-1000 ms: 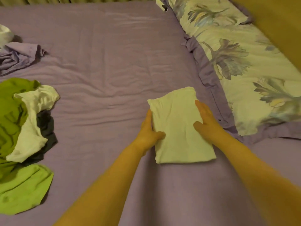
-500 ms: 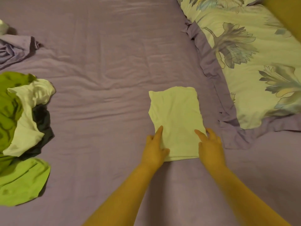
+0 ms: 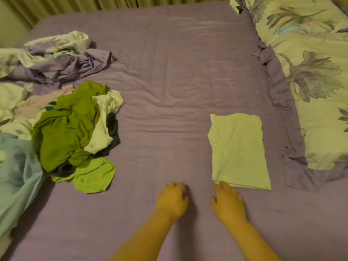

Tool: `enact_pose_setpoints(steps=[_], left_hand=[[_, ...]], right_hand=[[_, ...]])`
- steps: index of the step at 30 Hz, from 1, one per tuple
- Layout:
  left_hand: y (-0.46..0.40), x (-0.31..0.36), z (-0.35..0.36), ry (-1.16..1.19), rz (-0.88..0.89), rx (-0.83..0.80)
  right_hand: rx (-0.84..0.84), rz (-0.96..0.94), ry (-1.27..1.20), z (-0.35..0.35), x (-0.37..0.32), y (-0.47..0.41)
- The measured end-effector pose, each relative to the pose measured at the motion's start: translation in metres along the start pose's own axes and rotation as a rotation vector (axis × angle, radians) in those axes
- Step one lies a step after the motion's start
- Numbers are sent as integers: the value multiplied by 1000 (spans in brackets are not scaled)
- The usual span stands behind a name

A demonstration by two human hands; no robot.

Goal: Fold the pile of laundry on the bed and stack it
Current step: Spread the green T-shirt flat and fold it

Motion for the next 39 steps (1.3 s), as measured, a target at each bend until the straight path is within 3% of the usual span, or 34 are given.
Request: enact_pose_setpoints(steps=[18, 23, 30, 39], left_hand=[[131, -258, -68, 94, -287, 38], [132, -322, -117, 21, -231, 98], [88, -358, -227, -165, -44, 349], [6, -354, -262, -278, 39, 495]], right_hand=[[-114, -314, 156, 51, -277, 65], [-67, -315, 182, 53, -358, 55], [18, -257, 44, 26, -451, 7], [71, -218, -52, 31, -456, -24]])
Point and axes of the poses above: each hand's wrist, its own y-axis away from the middle knuckle, its own z-axis out of the palm, x = y × z, the point moved 10 cm from there along -y, towards the middle knuckle, and after that the axes turned 6 degrees about z, right-handed, at the moved point
